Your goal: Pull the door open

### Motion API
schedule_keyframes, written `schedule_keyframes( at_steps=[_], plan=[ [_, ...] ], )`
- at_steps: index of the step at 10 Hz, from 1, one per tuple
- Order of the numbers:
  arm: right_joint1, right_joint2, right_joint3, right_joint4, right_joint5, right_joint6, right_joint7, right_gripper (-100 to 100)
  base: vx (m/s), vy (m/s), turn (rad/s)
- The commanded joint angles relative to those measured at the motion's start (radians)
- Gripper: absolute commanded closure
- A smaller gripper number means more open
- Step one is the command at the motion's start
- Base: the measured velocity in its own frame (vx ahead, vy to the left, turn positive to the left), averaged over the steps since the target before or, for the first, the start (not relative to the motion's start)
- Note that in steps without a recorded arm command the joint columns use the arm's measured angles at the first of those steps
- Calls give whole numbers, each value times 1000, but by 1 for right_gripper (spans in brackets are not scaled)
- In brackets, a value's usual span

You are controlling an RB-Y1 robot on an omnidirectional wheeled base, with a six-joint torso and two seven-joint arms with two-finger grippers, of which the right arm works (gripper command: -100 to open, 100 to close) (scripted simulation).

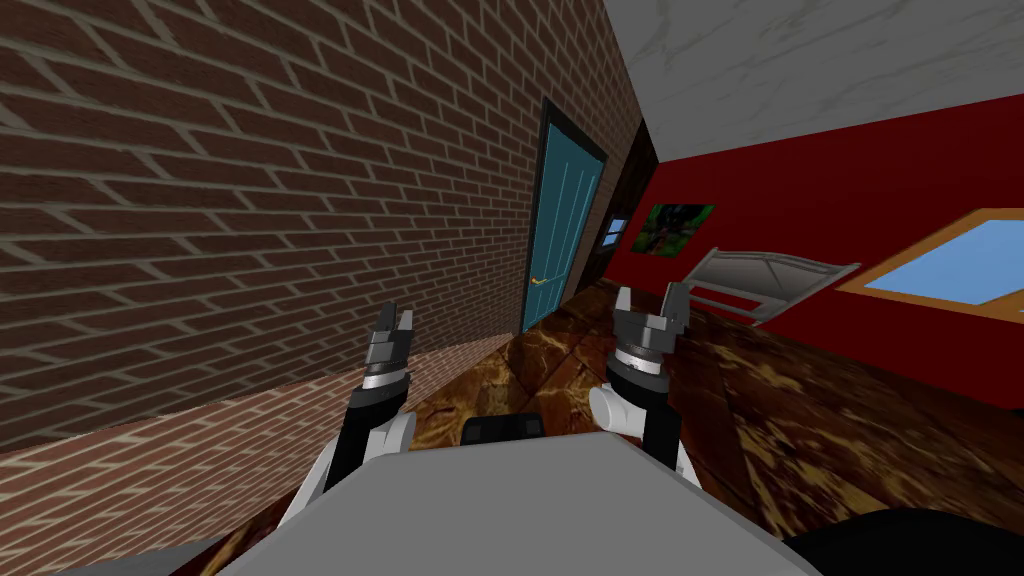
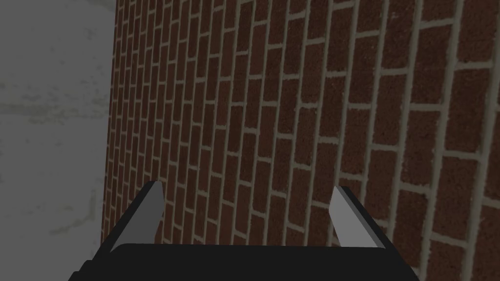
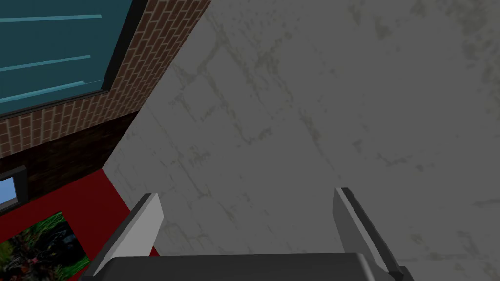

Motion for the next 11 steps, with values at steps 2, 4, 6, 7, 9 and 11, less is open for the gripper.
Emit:
schedule_keyframes(
  at_steps=[2,4,6,7,9,11],
  plan=[
    [-20,-15,0,53,2,-6,-8,-100,55,-89,94],
    [-36,-27,-1,99,4,-11,-15,-100,63,-72,83],
    [-52,-36,-1,142,6,-16,-22,-100,59,-61,81],
    [-60,-41,-1,164,6,-19,-25,-100,61,-67,76],
    [-78,-51,-2,212,8,-24,-33,-100,55,-78,79],
    [-98,-62,-2,266,10,-30,-41,-100,58,-92,105]
  ],
)
